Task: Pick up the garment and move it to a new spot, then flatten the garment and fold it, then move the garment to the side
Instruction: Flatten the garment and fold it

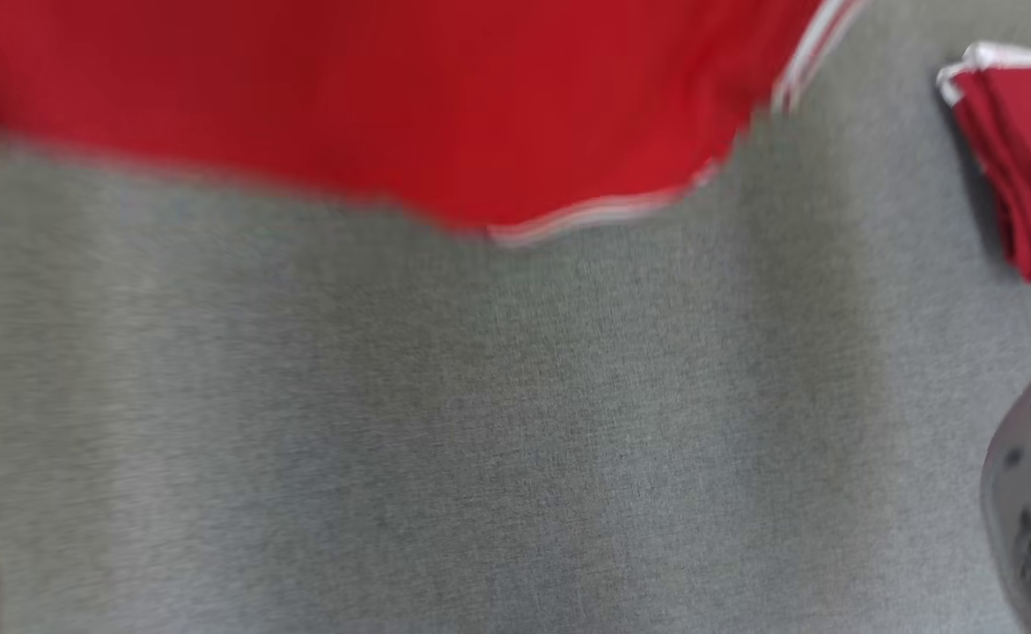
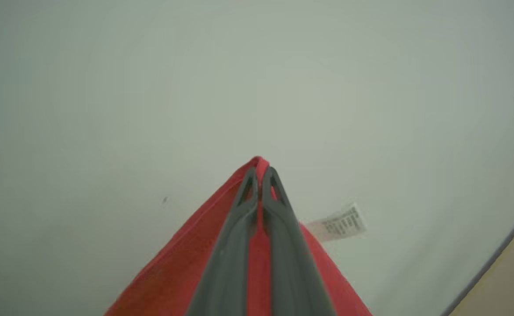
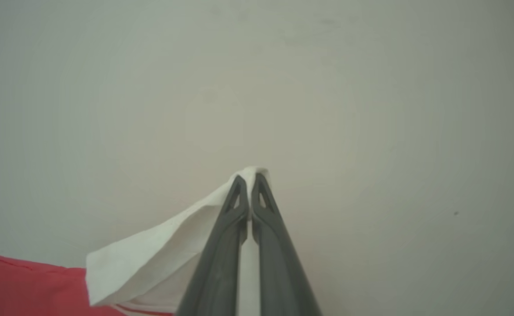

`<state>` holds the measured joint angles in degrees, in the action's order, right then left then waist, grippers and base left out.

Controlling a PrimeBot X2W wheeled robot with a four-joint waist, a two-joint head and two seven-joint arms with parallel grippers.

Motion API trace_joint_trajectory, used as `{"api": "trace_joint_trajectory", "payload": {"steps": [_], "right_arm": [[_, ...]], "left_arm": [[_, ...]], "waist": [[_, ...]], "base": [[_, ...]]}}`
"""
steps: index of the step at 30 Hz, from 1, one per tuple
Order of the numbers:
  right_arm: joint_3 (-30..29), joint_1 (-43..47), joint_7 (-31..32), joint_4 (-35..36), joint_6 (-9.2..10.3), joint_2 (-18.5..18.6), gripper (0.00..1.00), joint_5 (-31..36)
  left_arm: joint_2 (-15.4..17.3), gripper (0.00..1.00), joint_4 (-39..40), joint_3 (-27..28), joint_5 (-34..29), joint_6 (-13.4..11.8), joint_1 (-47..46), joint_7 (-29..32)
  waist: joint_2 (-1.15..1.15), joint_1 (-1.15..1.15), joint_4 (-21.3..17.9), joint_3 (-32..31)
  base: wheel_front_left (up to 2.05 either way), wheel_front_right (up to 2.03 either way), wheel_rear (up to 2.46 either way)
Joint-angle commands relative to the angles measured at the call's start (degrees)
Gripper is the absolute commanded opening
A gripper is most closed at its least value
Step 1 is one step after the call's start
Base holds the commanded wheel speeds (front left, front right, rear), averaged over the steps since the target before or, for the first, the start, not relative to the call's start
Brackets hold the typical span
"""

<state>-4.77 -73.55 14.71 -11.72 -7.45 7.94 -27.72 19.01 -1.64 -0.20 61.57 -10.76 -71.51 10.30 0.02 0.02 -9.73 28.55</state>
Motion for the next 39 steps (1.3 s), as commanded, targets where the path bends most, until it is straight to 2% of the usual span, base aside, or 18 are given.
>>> {"api": "trace_joint_trajectory", "payload": {"steps": [1,4,8,12,14,16,19,24,25,26,30,32,34,39], "right_arm": [[0.14,-1.91,-1.51,-0.77,-0.05,-0.35,0.0,0.8],[-1.33,-8.14,-8.17,-6.46,-0.05,-0.81,0.0,2.47],[-3.41,-15.4,-16.99,-11.8,-0.05,-0.99,0.0,4.17],[-3.14,-20.0,-23.52,-13.32,-0.05,0.07,0.0,5.38],[-2.77,-20.72,-24.9,-13.34,-0.04,0.76,0.0,4.74],[-1.85,-20.84,-25.9,-12.84,-0.04,1.96,0.0,5.36],[0.74,-17.46,-24.19,-14.03,-0.03,3.94,0.0,5.67],[5.33,-8.76,-21.51,-13.14,-0.04,5.4,0.0,1.89],[6.12,-6.5,-21.24,-12.17,-0.04,5.74,0.0,0.59],[9.66,-1.47,-20.47,-8.78,-0.04,7.02,0.0,-0.87],[11.95,10.89,-17.57,-0.41,-0.04,9.11,0.0,-5.38],[12.19,14.04,-16.55,1.88,-0.04,9.41,0.0,-6.24],[11.23,21.06,-13.31,6.18,-0.04,9.77,0.0,-7.04],[3.99,37.07,-1.88,12.42,-0.04,6.12,0.0,-5.58]], "left_arm": [[0.61,0.0,-0.82,0.04,-1.46,0.44,-2.02,-1.21],[0.09,0.0,-5.84,0.17,-4.06,2.66,-8.66,-6.7],[-1.18,0.0,-10.44,0.1,-6.03,7.04,-15.85,-14.04],[-2.17,0.0,-12.24,0.79,-6.48,12.22,-20.57,-20.46],[-1.09,0.0,-12.71,0.17,-8.1,14.51,-21.23,-22.1],[-0.63,0.0,-13.53,0.61,-8.03,15.75,-20.54,-23.31],[-0.07,0.0,-14.84,0.49,-7.8,17.14,-16.31,-24.0],[0.0,0.0,-16.19,0.55,-6.62,18.13,-5.21,-25.08],[-0.41,0.0,-15.99,0.95,-6.2,18.25,-2.53,-25.24],[-1.29,0.0,-15.11,2.25,-5.39,18.38,3.01,-25.44],[-4.32,0.0,-11.13,5.19,-3.04,18.25,14.55,-25.5],[-4.98,0.0,-10.61,5.23,-2.77,18.25,17.8,-25.51],[-6.48,0.0,-9.91,5.59,-1.4,18.11,24.21,-25.51],[-8.78,0.0,-11.38,5.42,1.8,17.85,38.1,-25.47]], "waist": [[-0.02,-0.02,-3.03,7.08],[-0.02,-0.02,-2.79,8.0],[-0.02,-0.02,-2.52,8.31],[-0.02,-0.02,-2.16,8.83],[-0.02,-0.02,-1.67,9.62],[-0.02,-0.02,-1.48,10.62],[-0.02,-0.02,-1.03,12.28],[-0.02,-0.02,-0.21,14.19],[-0.02,-0.02,-0.13,14.18],[-0.02,-0.02,-0.08,13.77],[-0.02,-0.02,0.55,11.16],[-0.02,-0.02,0.65,9.91],[-0.02,-0.02,0.83,7.33],[-0.02,-0.02,0.76,-0.08]], "base": [[0.0,0.0,0.0],[0.0,0.0,0.0],[0.0,0.0,0.0],[0.0,0.0,0.0],[0.0,0.0,0.0],[0.0,0.0,0.0],[0.0,0.0,0.0],[0.0,0.0,0.0],[0.0,0.0,0.0],[0.0,0.0,0.0],[0.0,0.0,0.0],[0.0,0.0,0.0],[0.0,0.0,0.0],[0.0,0.0,0.0]]}}
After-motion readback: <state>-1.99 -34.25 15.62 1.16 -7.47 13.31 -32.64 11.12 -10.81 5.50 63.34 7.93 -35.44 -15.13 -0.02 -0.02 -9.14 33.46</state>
